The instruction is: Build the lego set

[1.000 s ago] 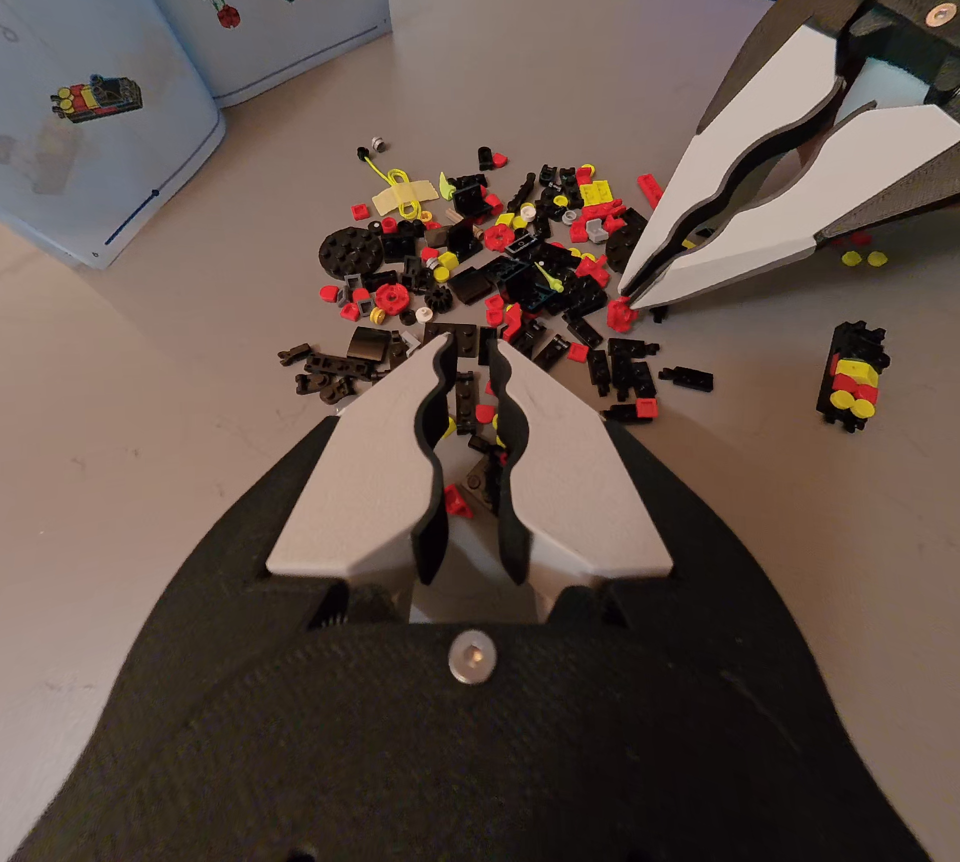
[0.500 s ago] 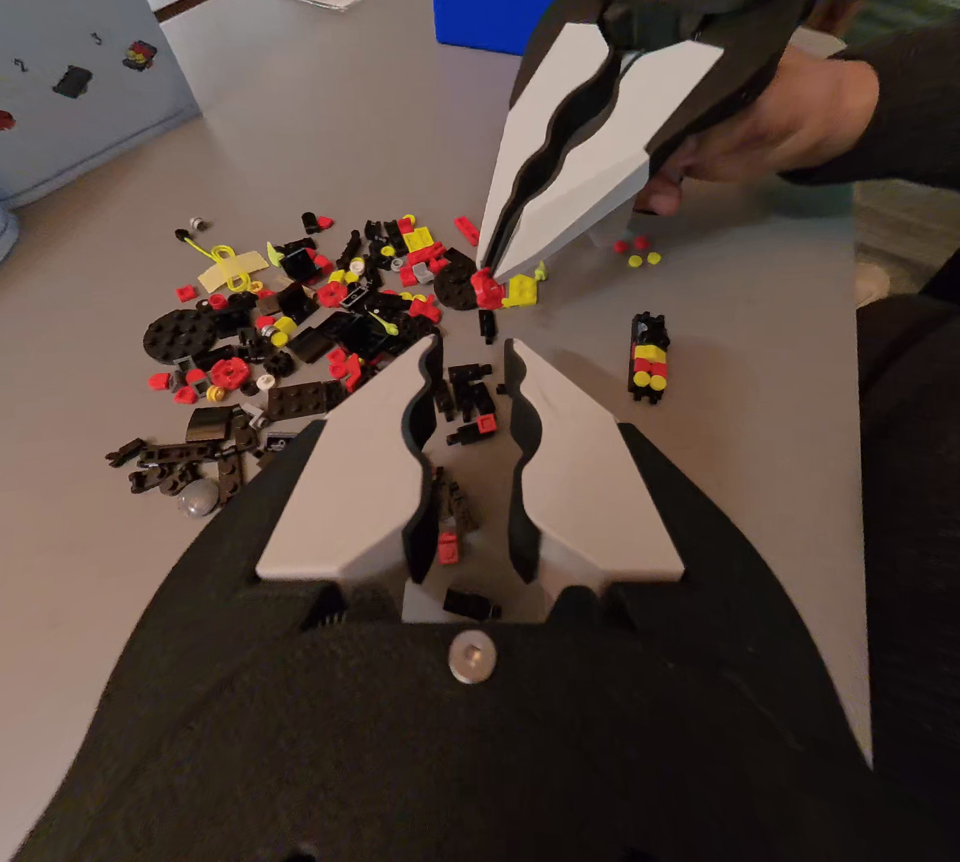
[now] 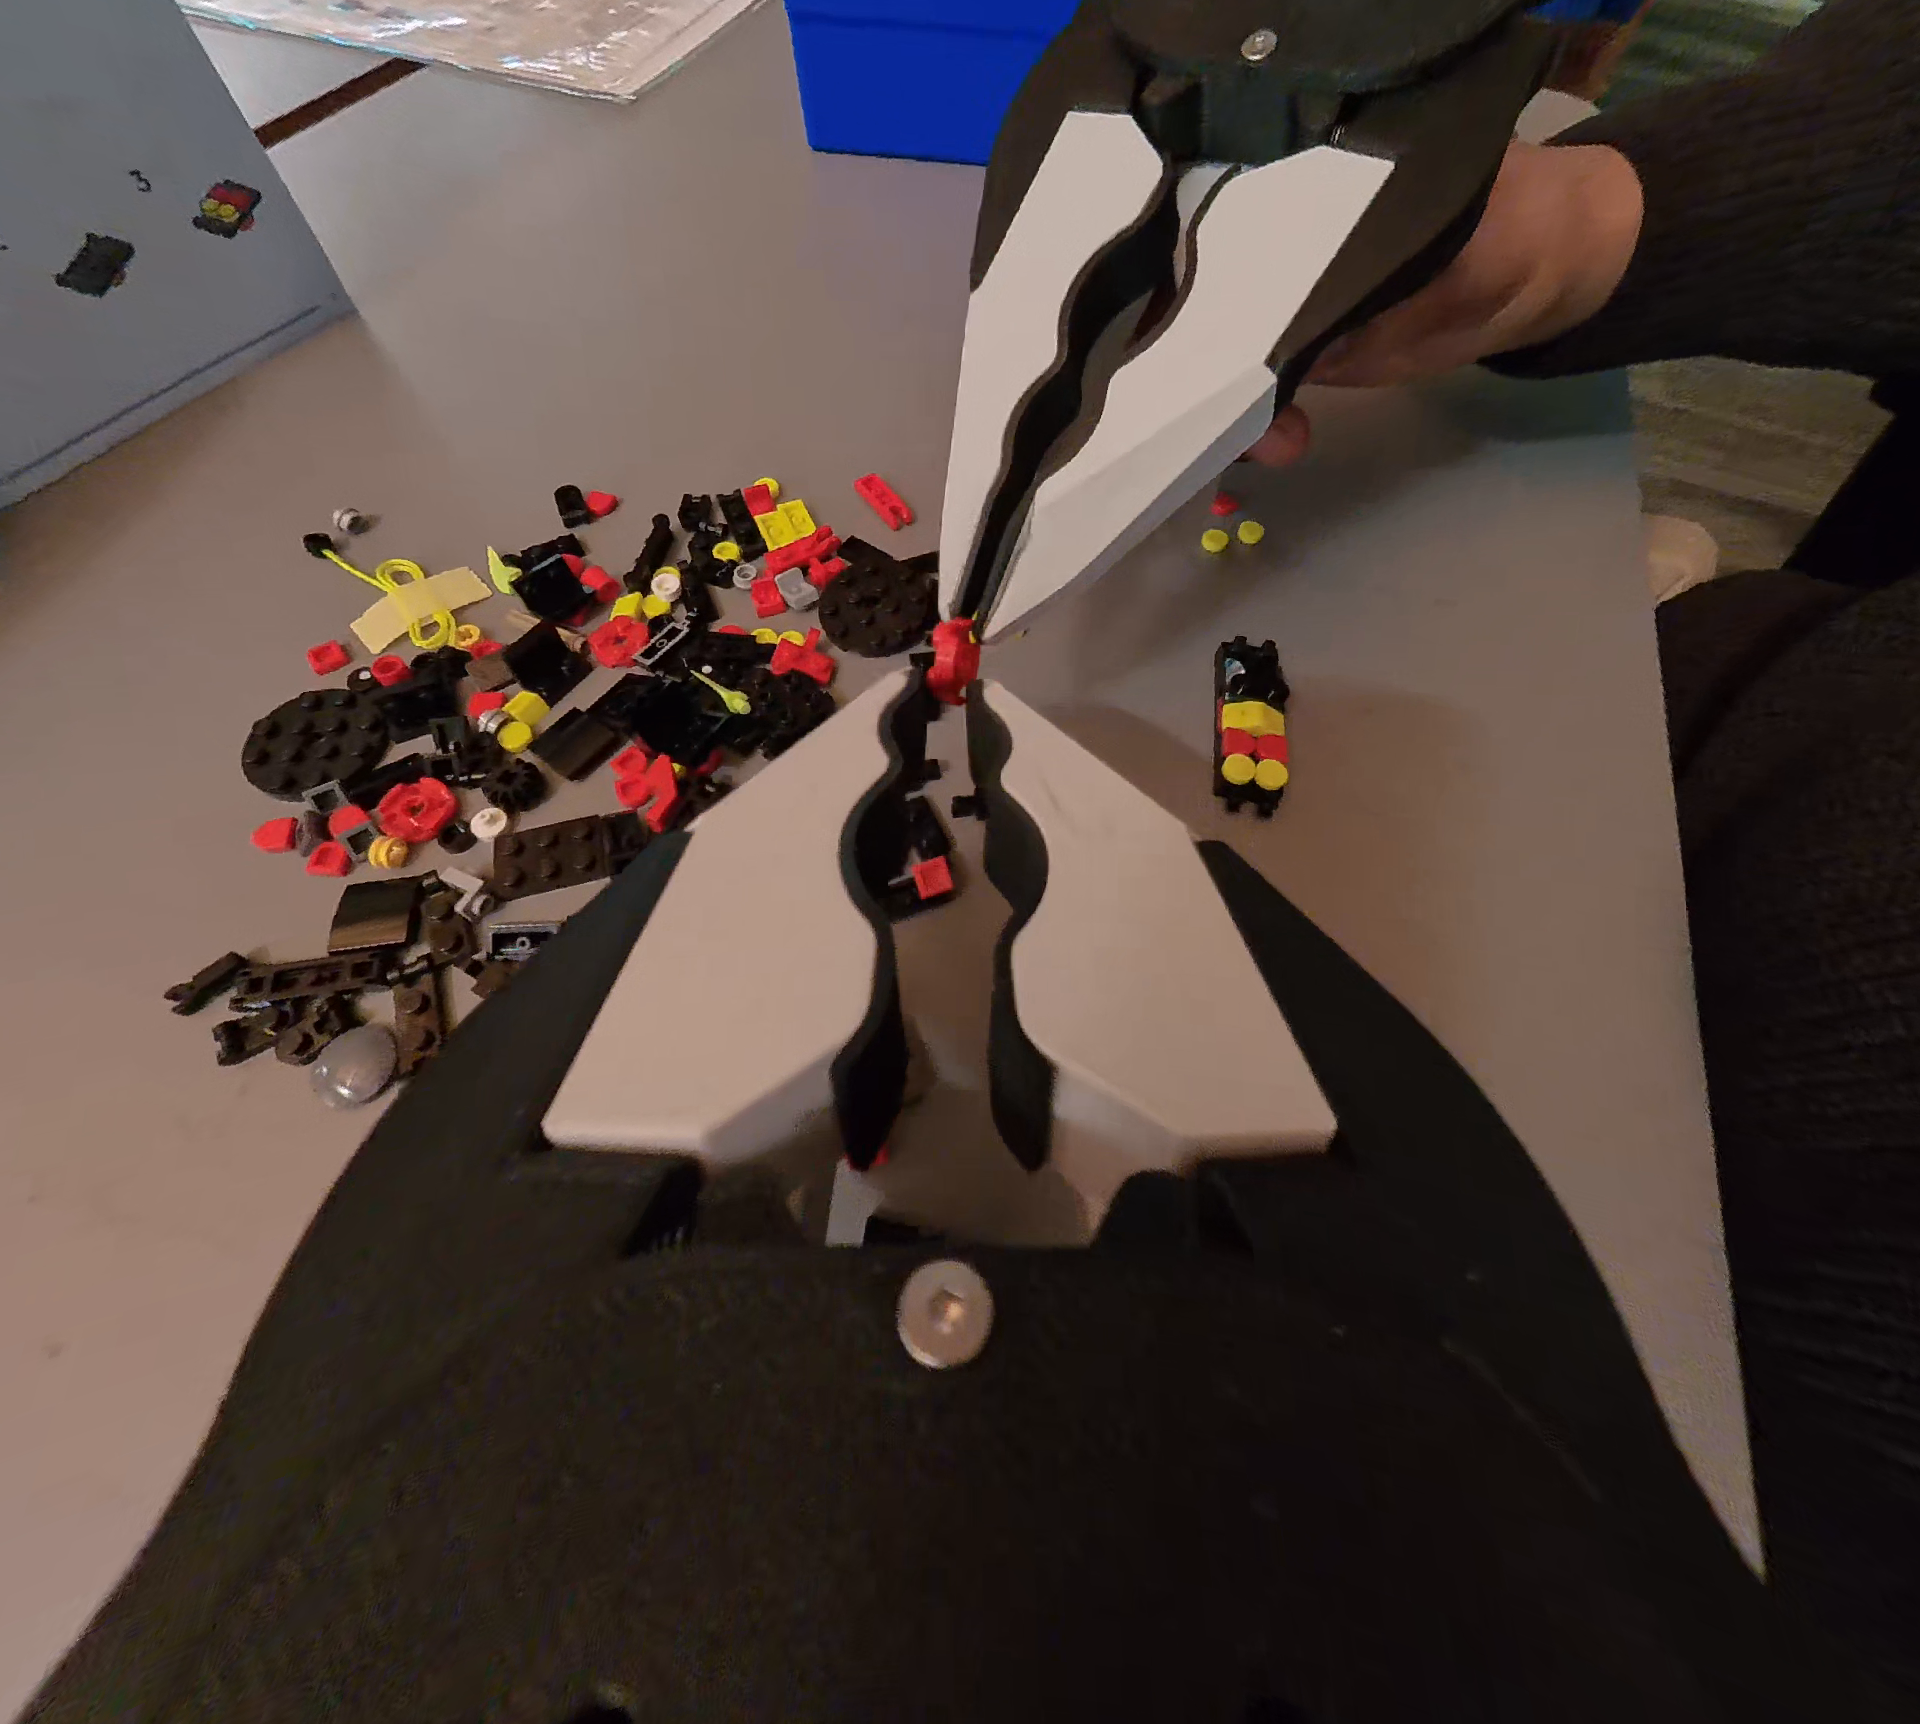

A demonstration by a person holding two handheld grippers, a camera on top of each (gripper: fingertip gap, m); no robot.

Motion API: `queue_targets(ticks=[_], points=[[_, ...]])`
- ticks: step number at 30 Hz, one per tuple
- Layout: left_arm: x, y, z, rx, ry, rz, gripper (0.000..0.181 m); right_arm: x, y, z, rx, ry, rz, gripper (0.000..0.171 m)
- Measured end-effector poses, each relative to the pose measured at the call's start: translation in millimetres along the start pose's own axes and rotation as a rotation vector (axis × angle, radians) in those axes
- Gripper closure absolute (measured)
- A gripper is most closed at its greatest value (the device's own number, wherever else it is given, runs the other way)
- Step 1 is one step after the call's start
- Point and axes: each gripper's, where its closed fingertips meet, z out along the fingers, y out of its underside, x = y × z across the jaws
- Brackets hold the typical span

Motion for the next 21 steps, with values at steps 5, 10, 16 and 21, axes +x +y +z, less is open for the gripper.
queue_targets(ticks=[5,10,16,21], points=[[-0.7,-0.6,-0.3,0.004,-0.006,0.02,0.178,-0.2,1.4,0.0,-0.003,-0.005,0.002,0.169],[-0.5,-1.4,-1.2,0.008,0.006,0.016,0.179,-0.6,0.4,0.2,0.007,-0.008,0.009,0.168],[-0.3,-1.3,-1.3,0.008,0.004,0.03,0.179,0.4,0.6,0.4,0.009,-0.004,0.013,0.165],[-1.5,-1.7,-1.7,0.011,-0.002,0.031,0.179,1.3,-2.2,-1.0,0.027,-0.007,0.031,0.162]])
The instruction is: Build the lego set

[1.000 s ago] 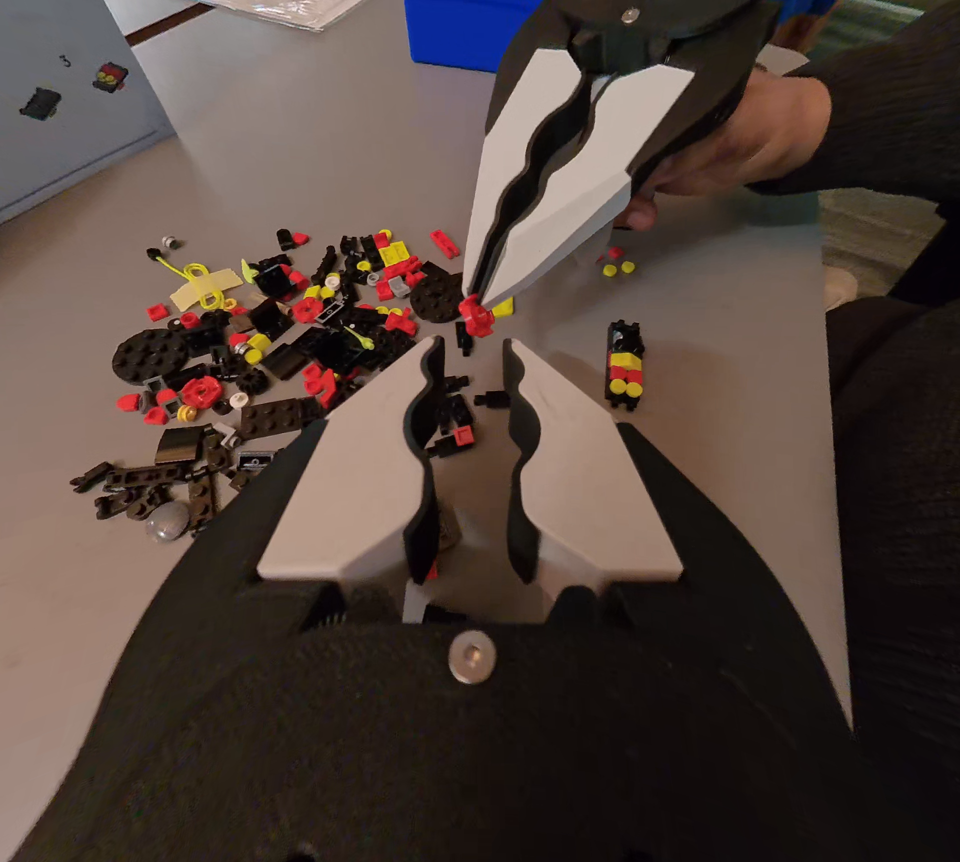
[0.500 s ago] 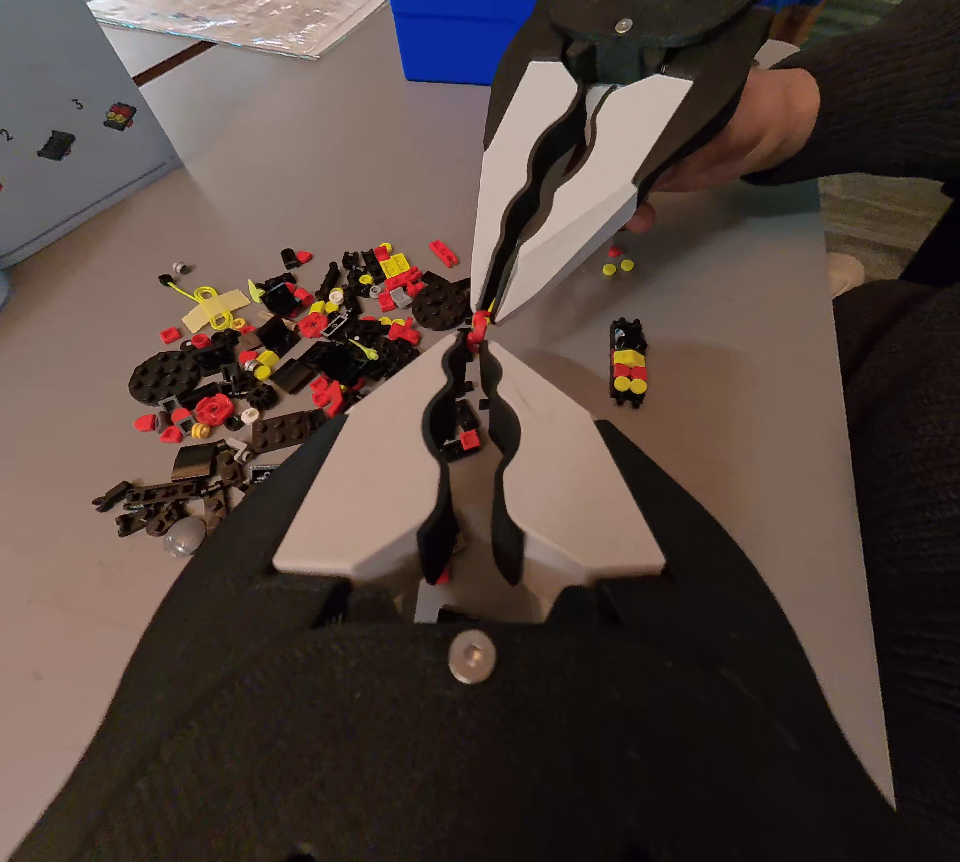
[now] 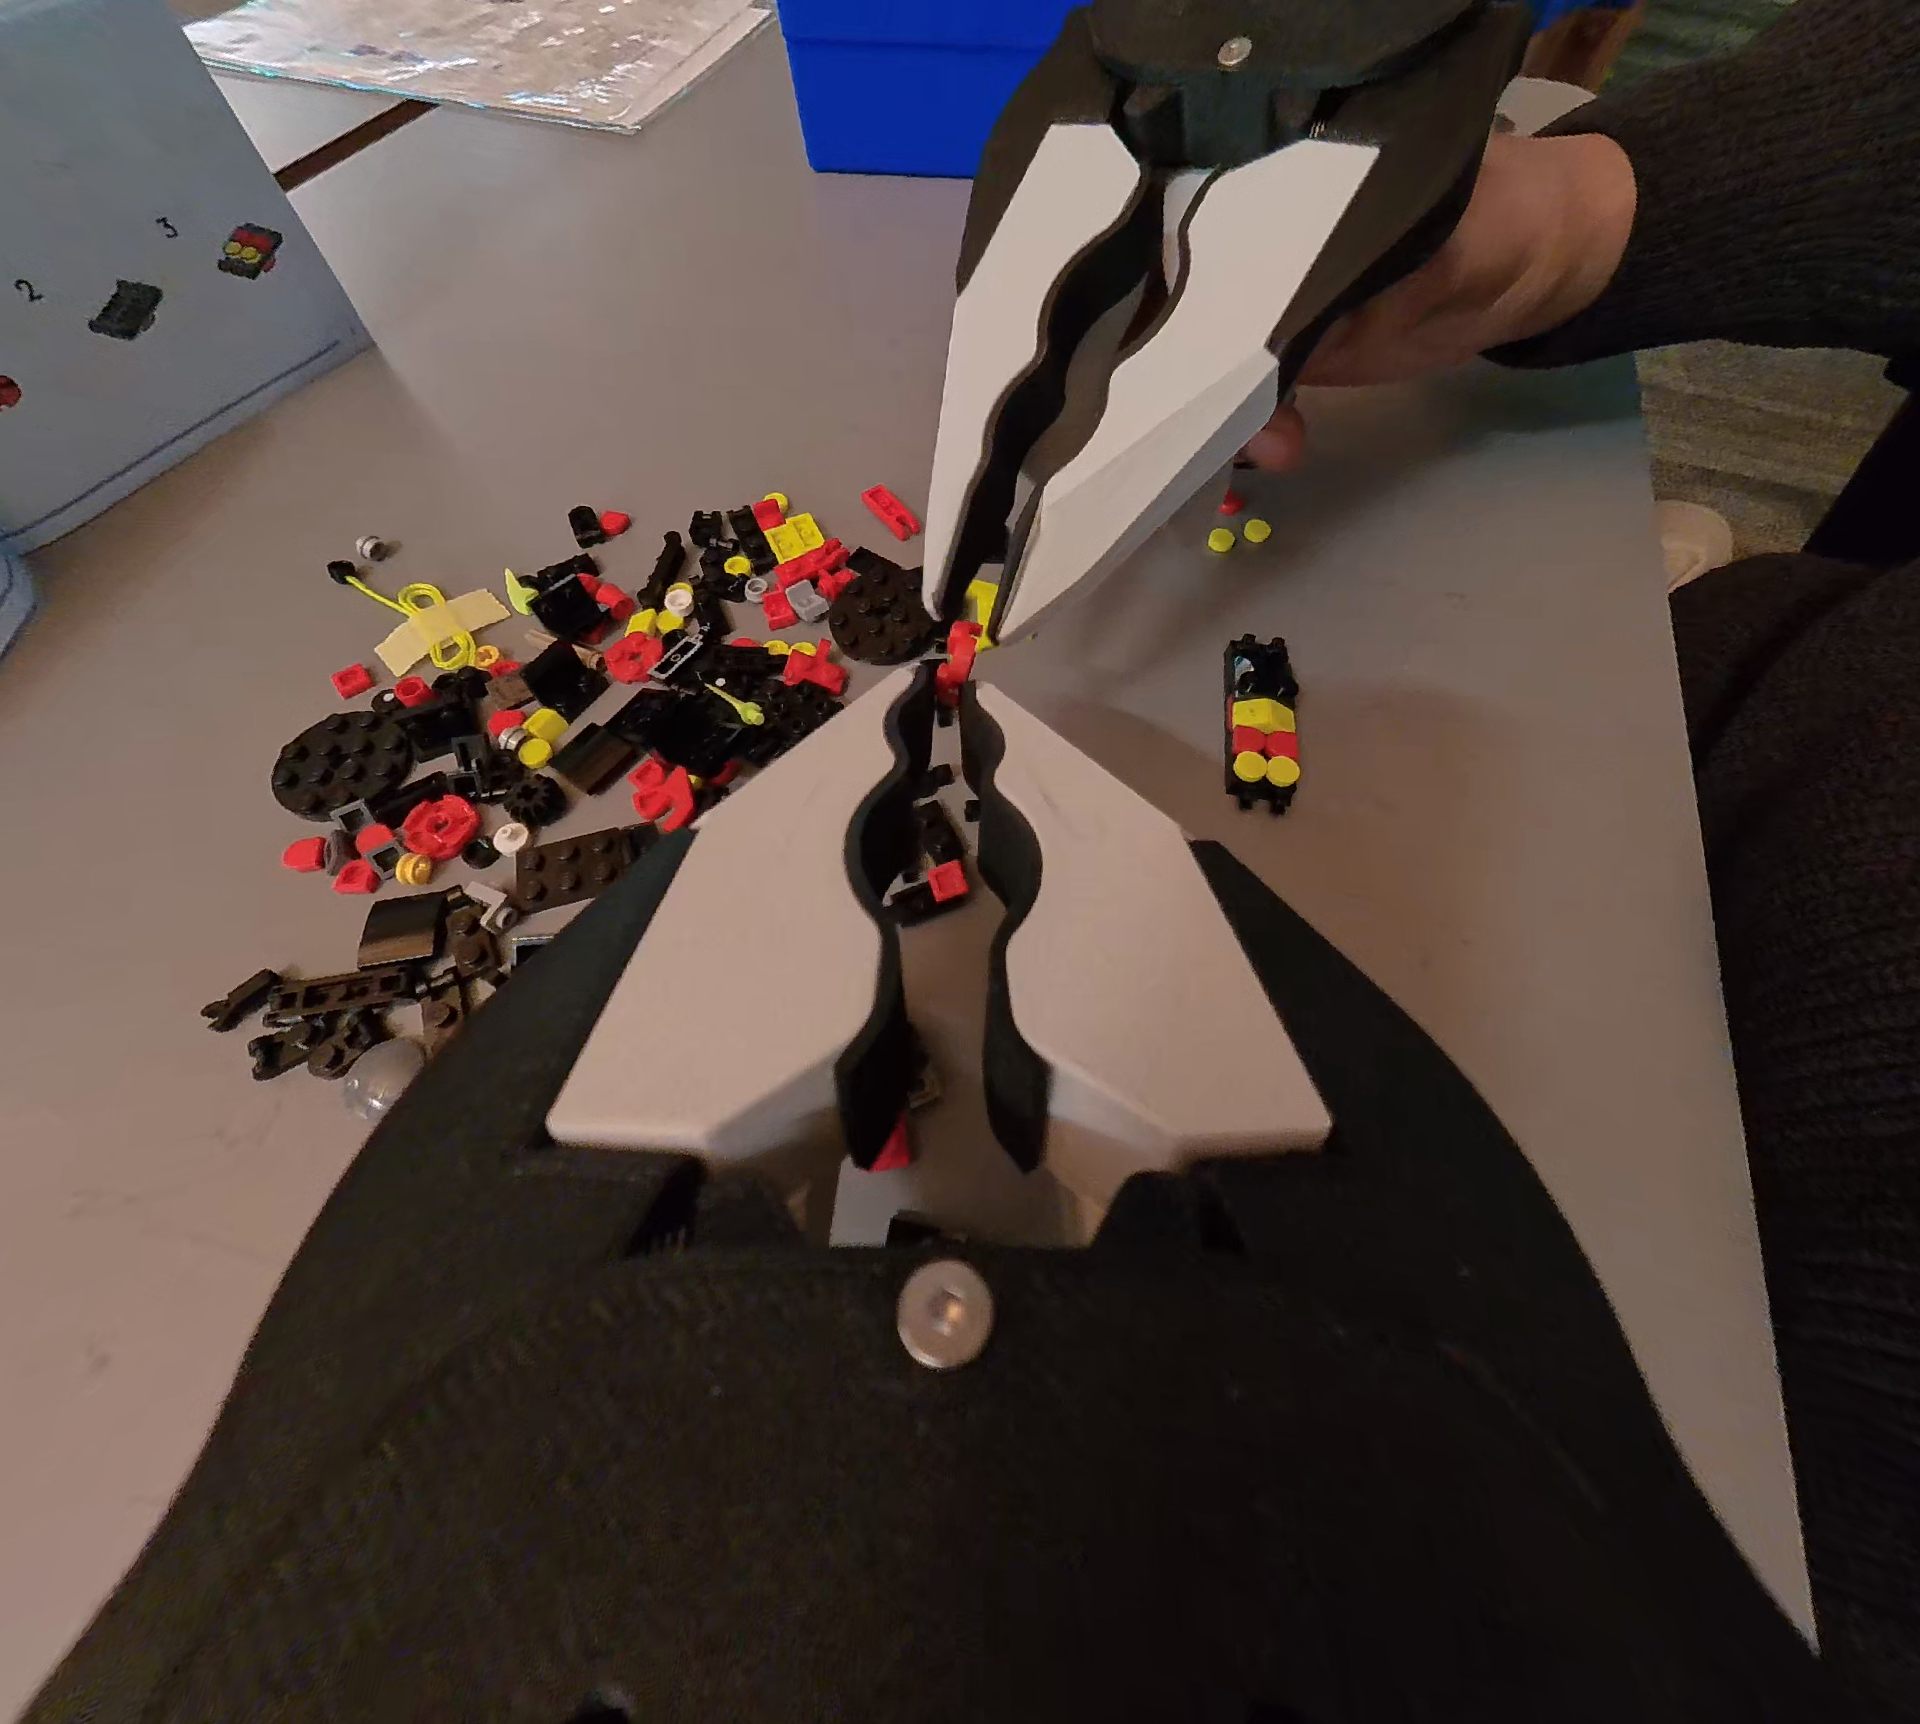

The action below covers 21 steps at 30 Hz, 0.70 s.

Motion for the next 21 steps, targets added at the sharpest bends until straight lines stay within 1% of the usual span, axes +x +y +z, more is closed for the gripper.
queue_targets(ticks=[8,16,19,21], points=[[0.4,2.1,0.4,-0.007,0.003,0.011,0.179,0.7,-4.0,-2.8,0.043,-0.037,0.077,0.161],[6.9,-1.8,-1.3,0.018,0.021,0.083,0.179,-2.9,-4.6,-2.3,0.064,-0.105,0.175,0.155],[10.1,-2.4,-1.7,0.024,0.026,0.124,0.179,-8.2,-4.8,-3.2,0.063,-0.169,0.245,0.154],[11.5,-1.8,-1.3,0.023,0.029,0.141,0.179,-14.3,-5.7,-3.6,0.065,-0.235,0.313,0.15]])
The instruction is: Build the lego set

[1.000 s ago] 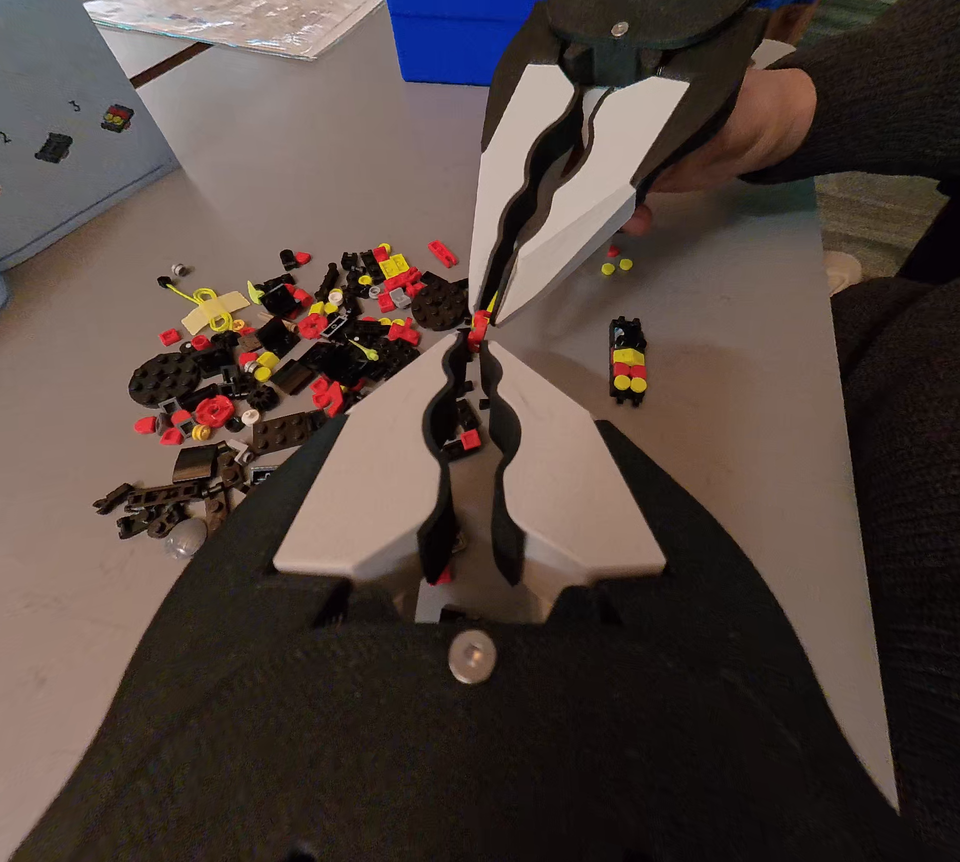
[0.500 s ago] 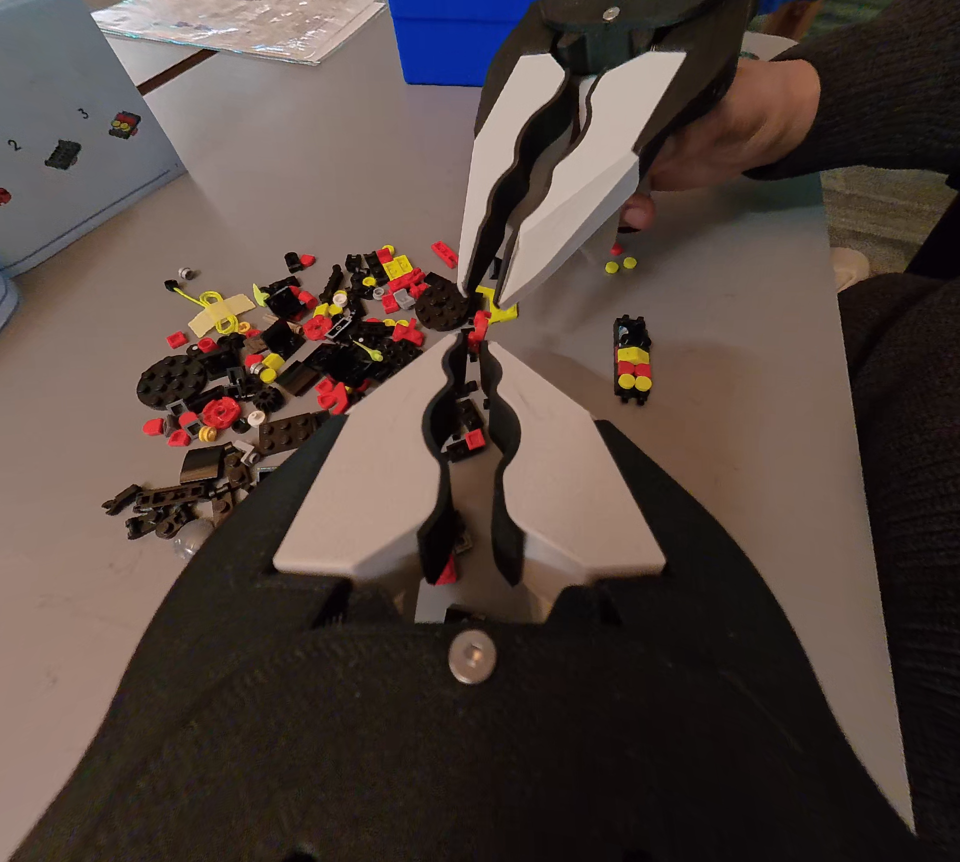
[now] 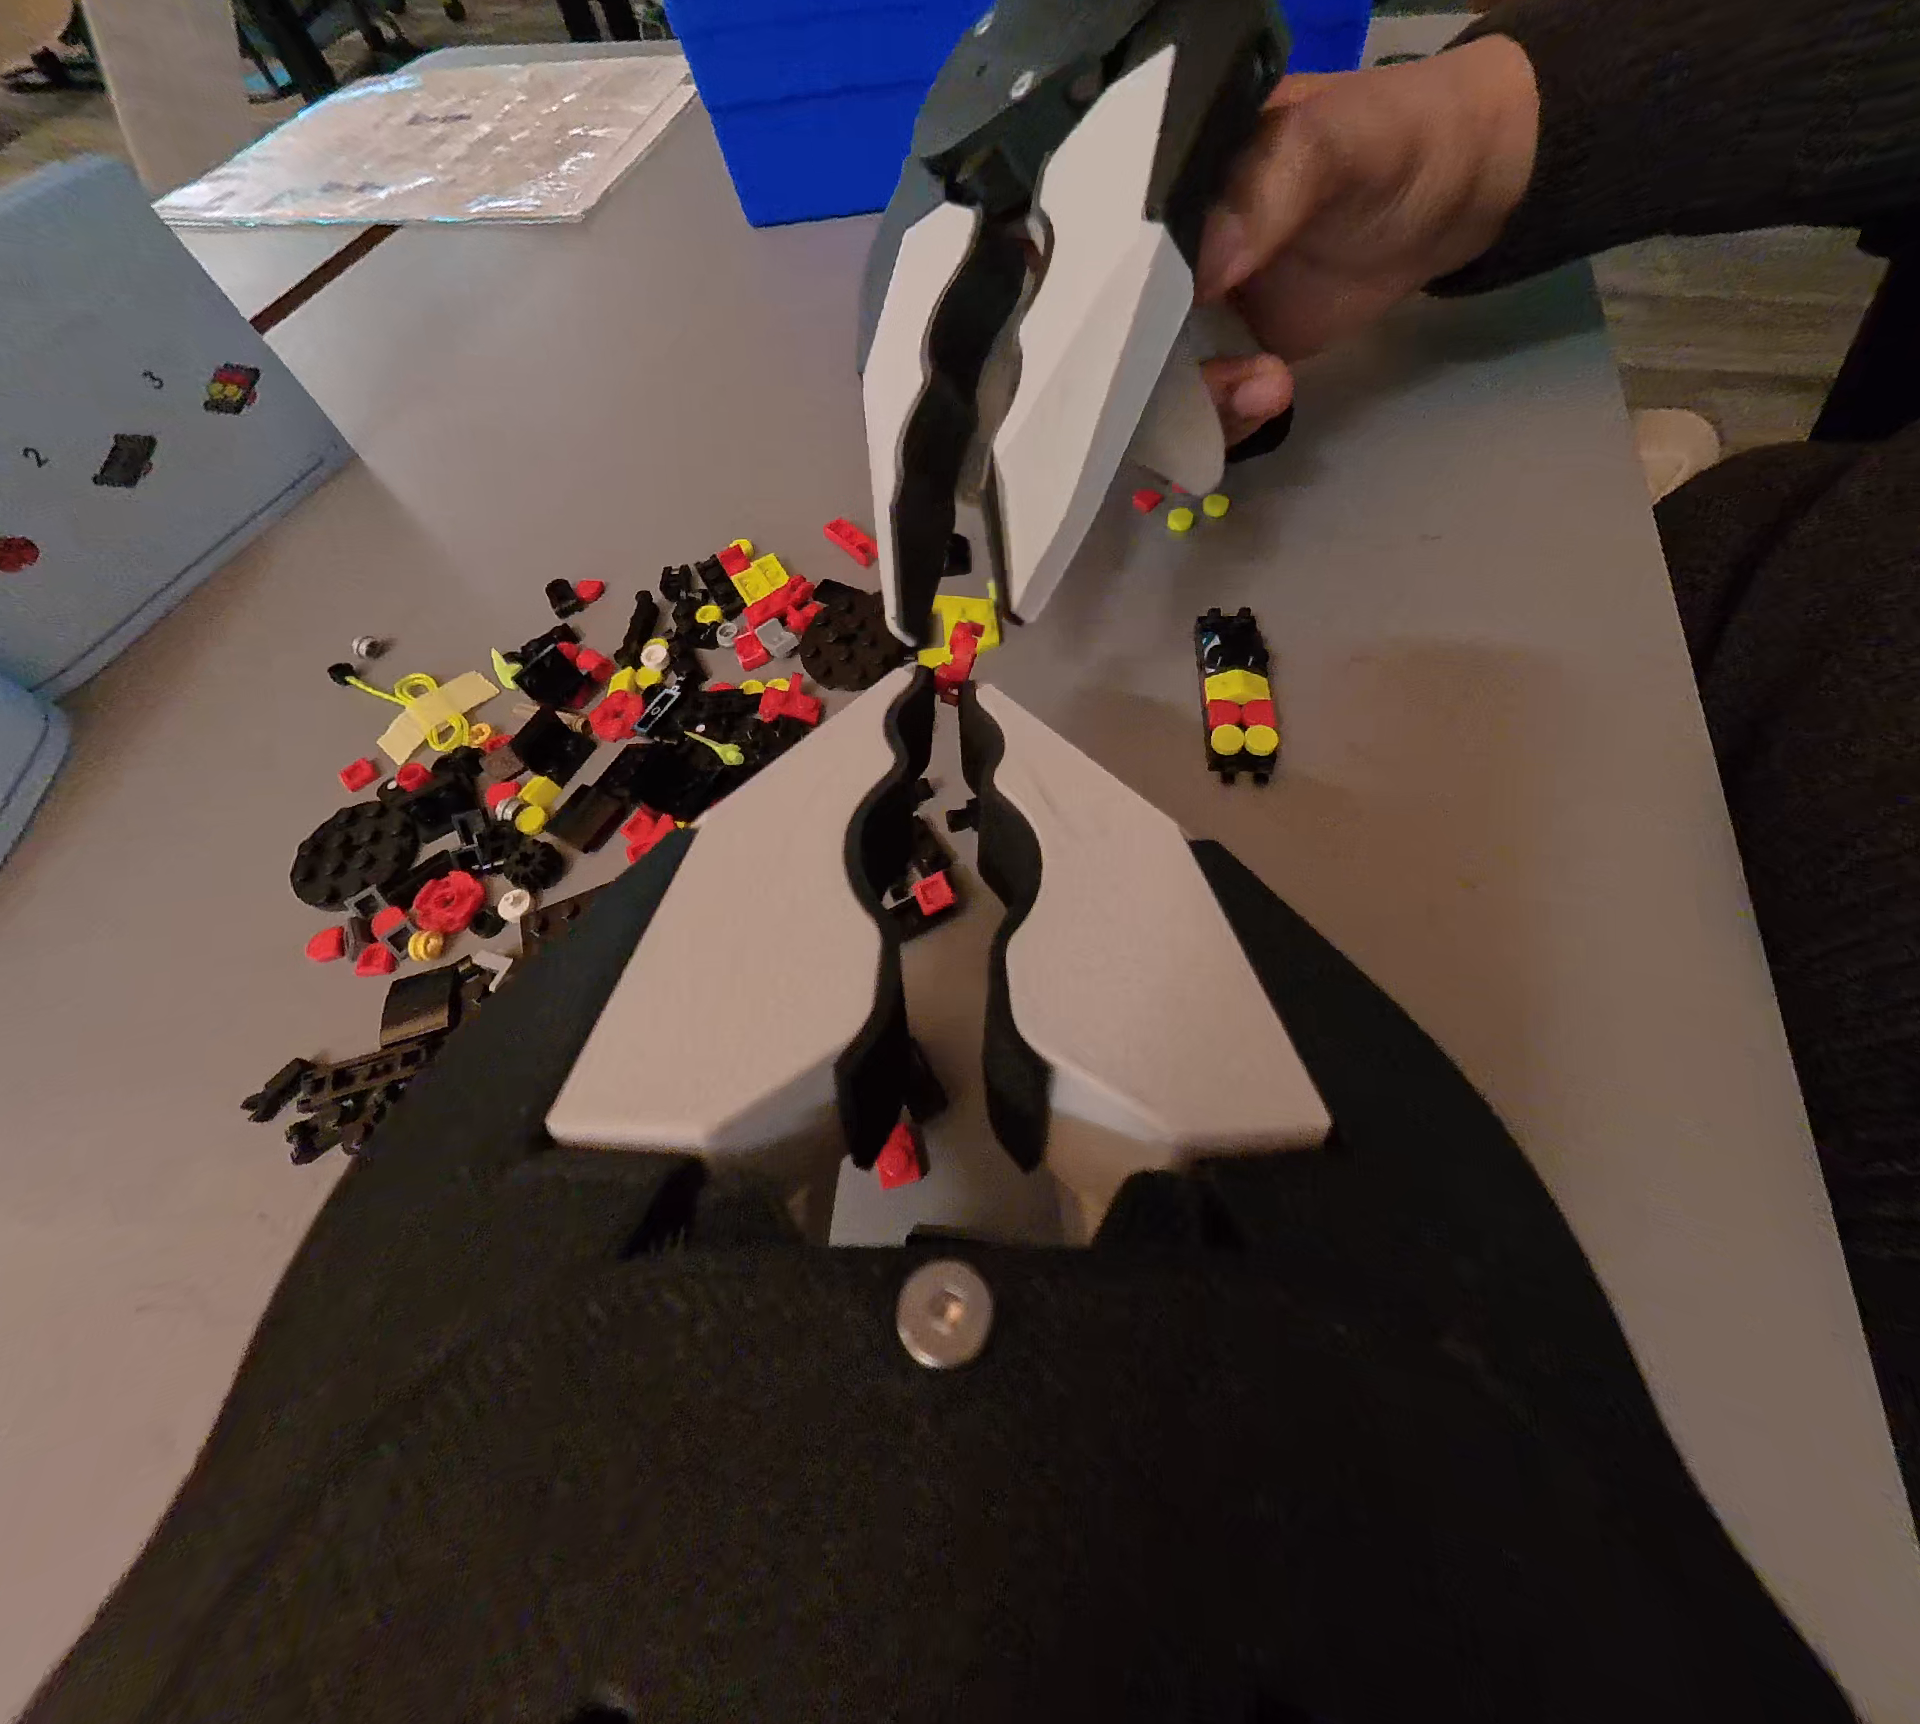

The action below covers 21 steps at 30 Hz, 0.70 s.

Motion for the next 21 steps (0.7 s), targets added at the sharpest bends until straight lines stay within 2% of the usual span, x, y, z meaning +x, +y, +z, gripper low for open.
queue_targets(ticks=[7,21], points=[[-0.4,-1.9,-1.4,0.006,-0.015,0.048,0.179,-3.3,3.7,1.7,-0.01,-0.066,0.128,0.147],[2.2,-1.4,-0.3,0.01,-0.014,0.073,0.178,-1.1,11.3,4.7,-0.034,-0.084,0.205,0.153]])
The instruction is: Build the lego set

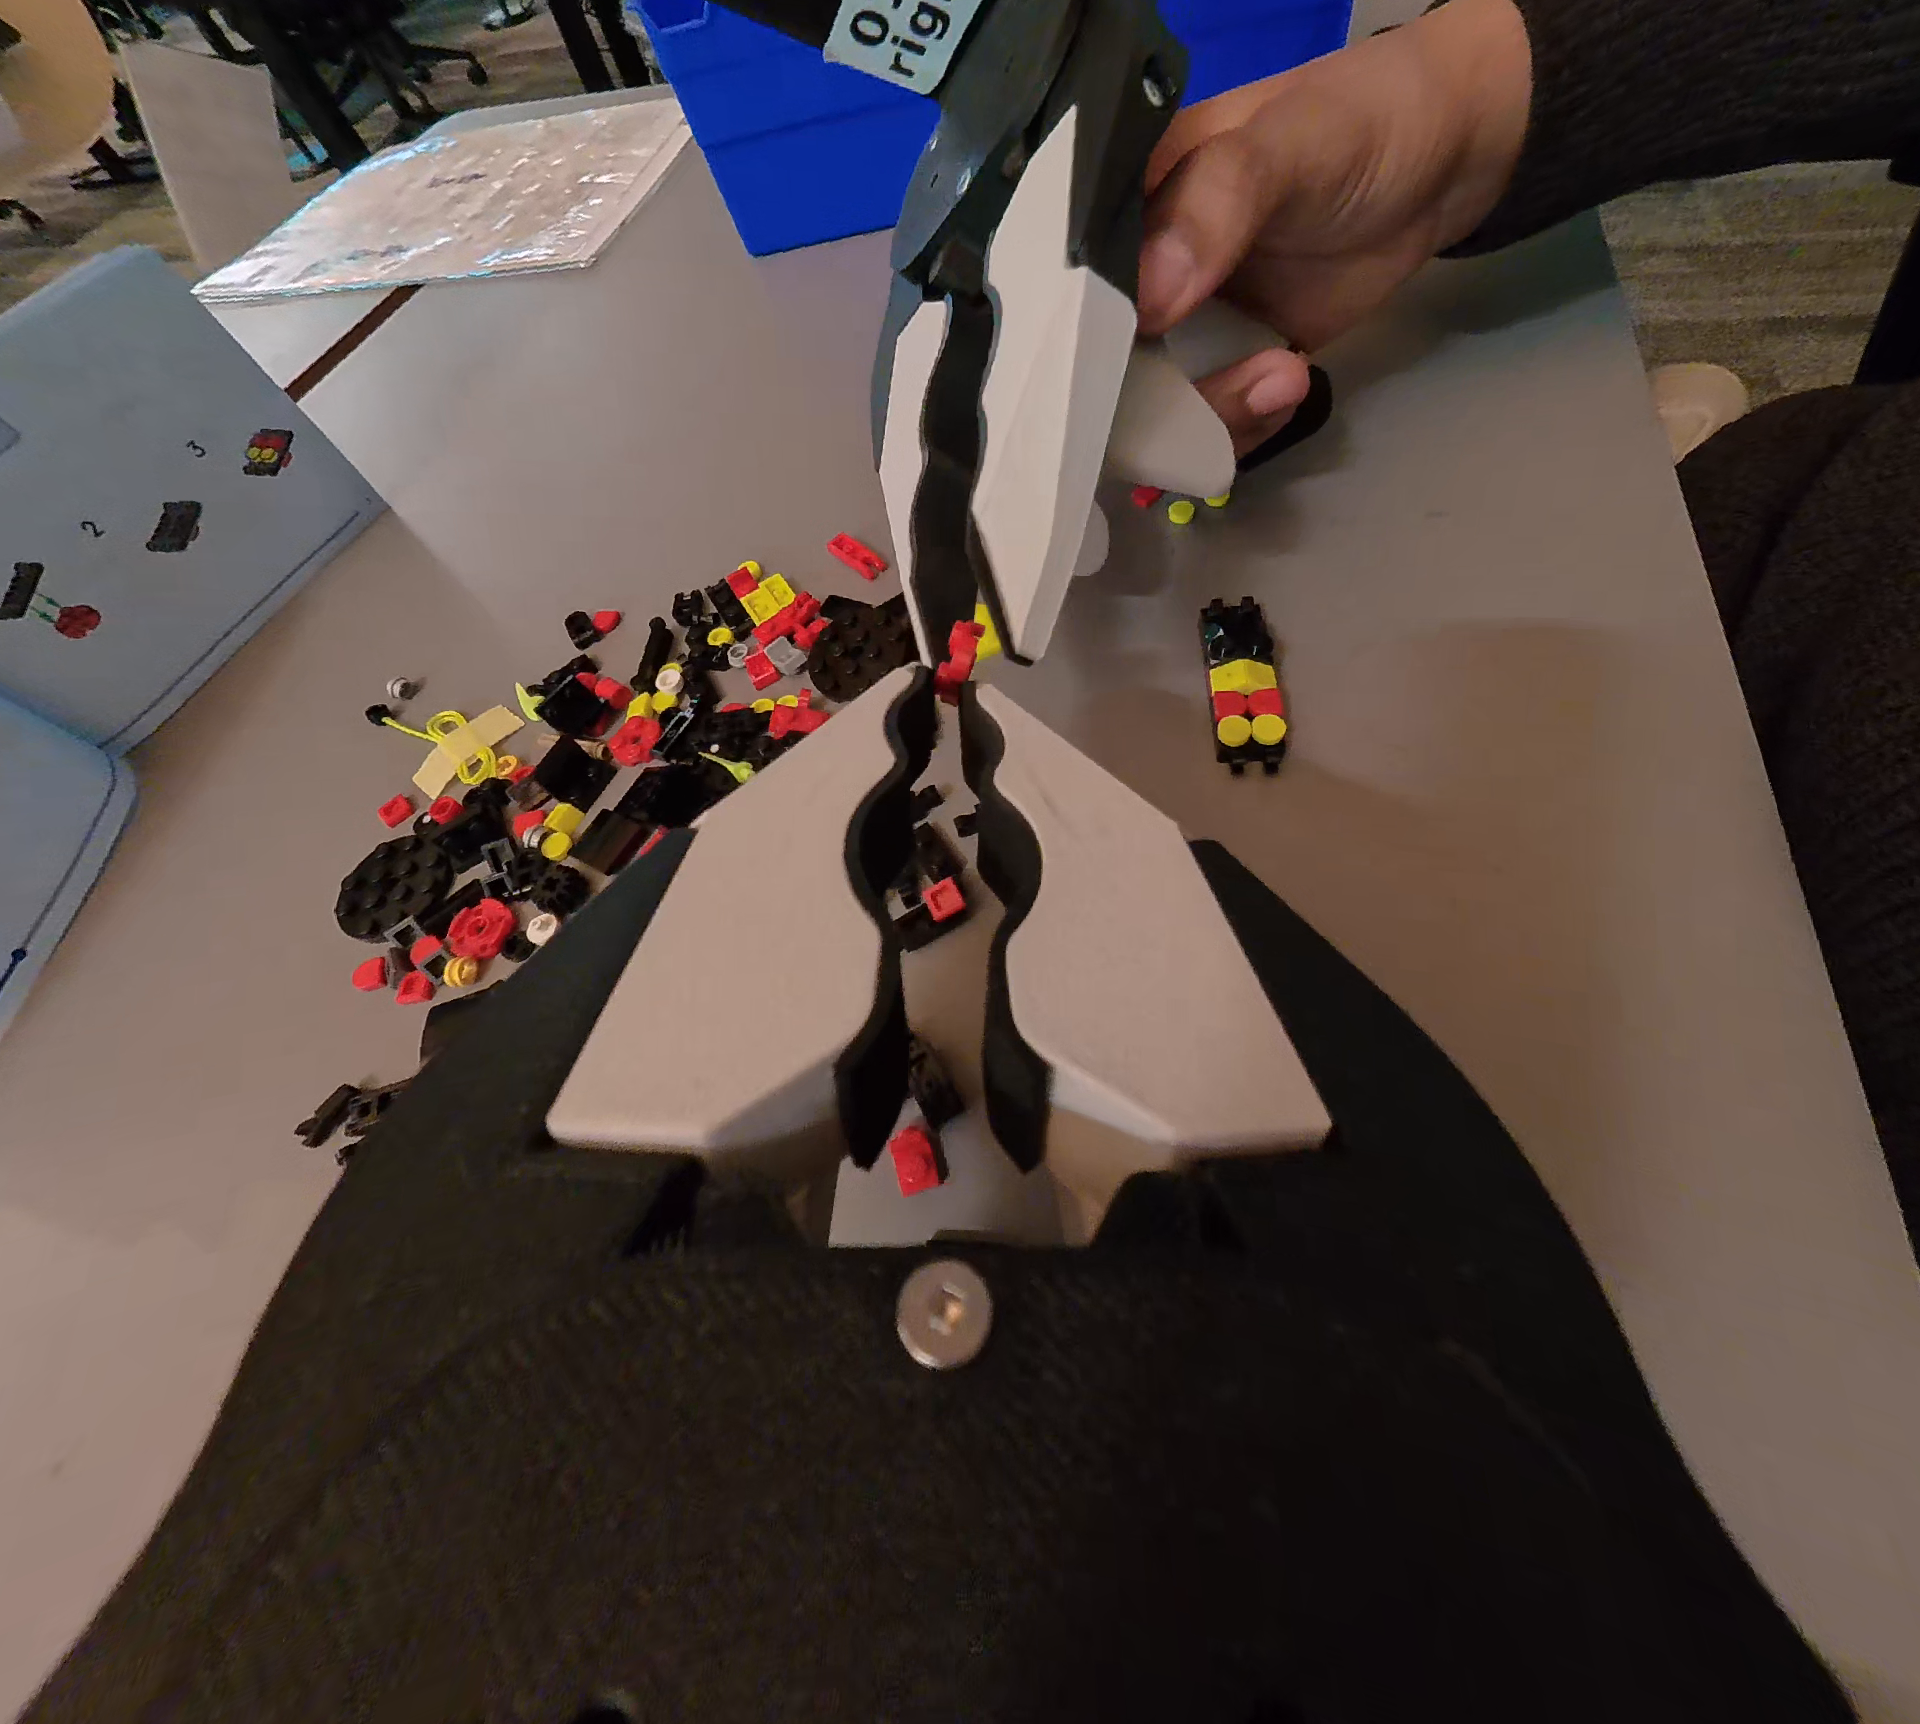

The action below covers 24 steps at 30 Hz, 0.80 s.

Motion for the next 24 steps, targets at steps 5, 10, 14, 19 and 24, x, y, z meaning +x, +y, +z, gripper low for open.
queue_targets(ticks=[5,10,14,19,24], points=[[1.9,-1.8,-0.1,0.009,0.007,0.002,0.179,0.2,0.5,-1.1,-0.002,-0.007,0.01,0.158],[-0.4,-1.5,0.2,0.009,-0.014,0.0,0.176,0.2,0.0,-1.7,-0.005,-0.003,0.002,0.158],[0.5,2.2,0.9,-0.017,0.008,-0.065,0.16,-0.2,-6.9,-8.0,0.021,0.017,-0.023,0.159],[0.0,1.3,0.7,-0.014,0.012,-0.101,0.155,6.6,-16.0,-35.0,0.026,0.153,-0.142,0.159],[15.2,2.5,6.7,-0.047,0.049,-0.12,0.149,6.7,-21.9,-74.0,0.041,0.334,-0.29,0.159]])
